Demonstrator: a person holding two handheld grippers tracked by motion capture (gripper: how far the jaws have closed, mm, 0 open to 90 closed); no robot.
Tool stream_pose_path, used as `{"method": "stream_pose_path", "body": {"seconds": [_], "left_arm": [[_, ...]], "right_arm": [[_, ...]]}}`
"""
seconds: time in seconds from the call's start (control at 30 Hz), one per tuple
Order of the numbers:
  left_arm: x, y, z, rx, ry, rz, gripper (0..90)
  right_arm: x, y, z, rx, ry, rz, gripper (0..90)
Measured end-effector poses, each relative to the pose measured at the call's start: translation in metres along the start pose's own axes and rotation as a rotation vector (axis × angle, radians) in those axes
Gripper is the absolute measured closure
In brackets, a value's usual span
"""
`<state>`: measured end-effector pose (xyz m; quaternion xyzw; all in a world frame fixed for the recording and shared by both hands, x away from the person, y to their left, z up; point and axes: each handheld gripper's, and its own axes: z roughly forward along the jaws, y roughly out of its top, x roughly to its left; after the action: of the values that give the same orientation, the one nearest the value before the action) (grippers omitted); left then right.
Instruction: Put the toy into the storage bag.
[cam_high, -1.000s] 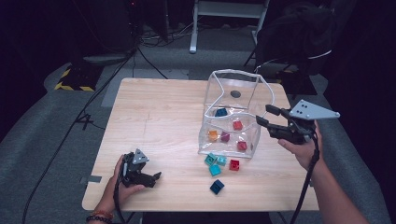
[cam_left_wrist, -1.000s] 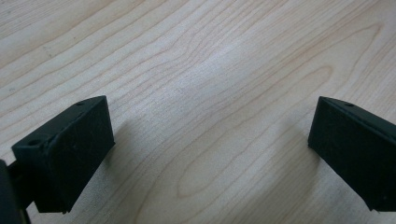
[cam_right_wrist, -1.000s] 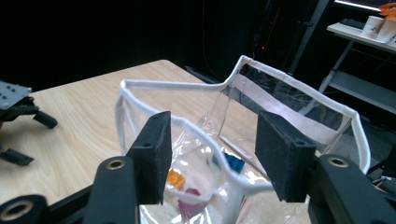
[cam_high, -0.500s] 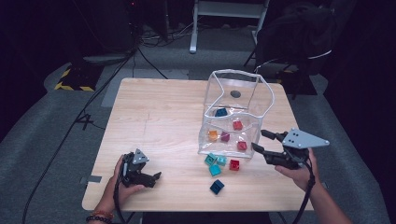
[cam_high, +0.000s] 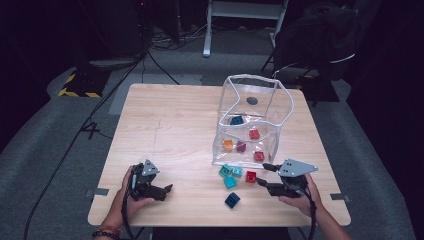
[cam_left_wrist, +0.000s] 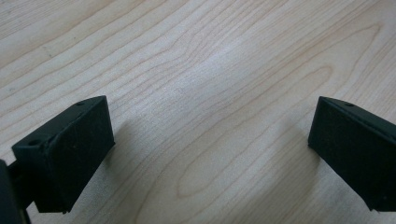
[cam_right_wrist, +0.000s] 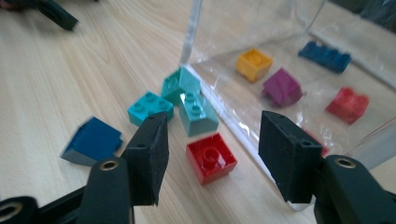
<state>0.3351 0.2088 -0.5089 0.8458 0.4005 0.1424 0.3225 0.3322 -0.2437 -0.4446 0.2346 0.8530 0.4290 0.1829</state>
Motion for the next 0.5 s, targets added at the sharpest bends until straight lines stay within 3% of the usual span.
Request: {"method": "stream_pose_path", "body": {"seconds": [0.27, 0.5], "left_arm": [[0.0, 0.0, 0.0, 0.0, 0.0, 0.0, 0.5], [0.0, 0.0, 0.0, 0.0, 0.0, 0.0, 0.5]], "right_arm": [[-0.002, -0.022, 0.032, 0.051, -0.003, 0.014, 41.4], [-0.005, -0.029, 0.049, 0.067, 0.035, 0.04, 40.8]]}}
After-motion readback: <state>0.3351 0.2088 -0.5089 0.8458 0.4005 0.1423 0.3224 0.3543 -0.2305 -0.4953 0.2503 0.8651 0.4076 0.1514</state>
